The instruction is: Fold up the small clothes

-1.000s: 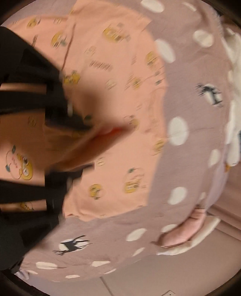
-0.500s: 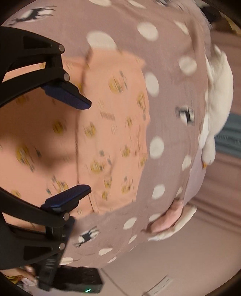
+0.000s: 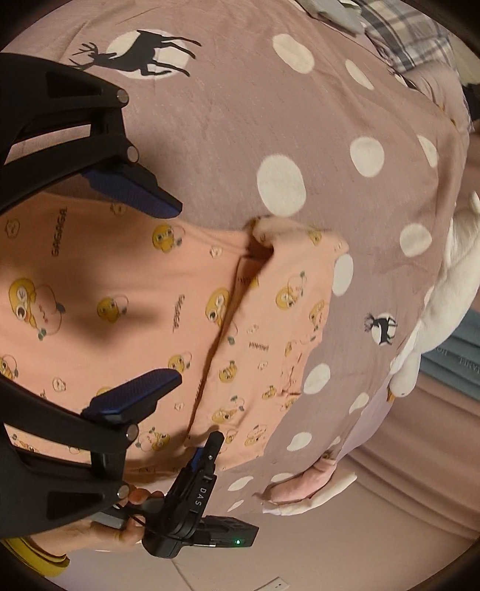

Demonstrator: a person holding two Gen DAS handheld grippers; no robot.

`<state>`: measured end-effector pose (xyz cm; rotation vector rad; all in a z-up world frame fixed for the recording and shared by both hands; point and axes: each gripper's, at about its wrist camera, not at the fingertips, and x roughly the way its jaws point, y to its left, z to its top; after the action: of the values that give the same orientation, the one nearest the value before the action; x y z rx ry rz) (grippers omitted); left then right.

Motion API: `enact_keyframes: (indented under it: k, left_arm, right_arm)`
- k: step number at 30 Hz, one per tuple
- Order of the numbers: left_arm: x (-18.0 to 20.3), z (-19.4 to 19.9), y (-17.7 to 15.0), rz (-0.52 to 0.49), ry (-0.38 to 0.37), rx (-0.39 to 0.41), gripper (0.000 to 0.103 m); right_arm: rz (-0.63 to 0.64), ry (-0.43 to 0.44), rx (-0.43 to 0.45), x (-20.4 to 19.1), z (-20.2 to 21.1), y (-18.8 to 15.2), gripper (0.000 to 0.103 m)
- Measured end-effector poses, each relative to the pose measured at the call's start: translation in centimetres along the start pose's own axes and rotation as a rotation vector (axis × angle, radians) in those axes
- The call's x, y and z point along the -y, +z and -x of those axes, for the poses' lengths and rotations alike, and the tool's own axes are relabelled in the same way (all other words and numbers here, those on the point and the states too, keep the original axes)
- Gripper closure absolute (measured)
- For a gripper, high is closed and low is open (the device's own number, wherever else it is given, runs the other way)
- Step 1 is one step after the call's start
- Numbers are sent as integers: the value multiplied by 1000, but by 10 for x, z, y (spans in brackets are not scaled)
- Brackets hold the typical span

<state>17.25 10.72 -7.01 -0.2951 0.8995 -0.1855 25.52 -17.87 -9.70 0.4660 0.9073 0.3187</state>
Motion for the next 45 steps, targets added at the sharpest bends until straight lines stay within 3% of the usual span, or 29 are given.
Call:
enact_keyframes:
  k: [2,7,12,21,23,27,29,31,33,38,45]
  left_arm:
    - [-5,0,-1,14,-5,-3,20]
    - [-12,-1,-1,26,-5,-5,20]
    - [-16,-1,0,35,-1,-5,20]
    - [-13,-22,23,36,-7,-23,20]
    - [-10,-27,32,35,-19,-14,20]
    - [-10,-39,50,48,-37,2,25]
    - [-10,-47,56,55,-37,6,32]
    - [-9,-57,62,58,-38,2,41]
    - [-9,-67,65,57,-32,-10,47]
    - [-13,-92,61,37,19,-70,48]
    - [-9,-82,55,-17,34,-82,47]
  right_arm:
    - [30,-29,-9,-6,-1,0,99]
    - [133,-47,67,-29,26,13,100]
    - [127,-68,168,-24,66,34,100]
    - [86,-242,69,19,38,32,100]
    - [71,-233,66,23,38,31,100]
    - [78,-250,165,18,61,30,99]
    - [108,-199,197,11,69,30,99]
    - [145,-129,168,4,65,27,99]
    - [174,-123,122,-1,52,23,99]
    - [159,-233,-5,15,16,10,99]
    - [125,-190,3,15,28,4,98]
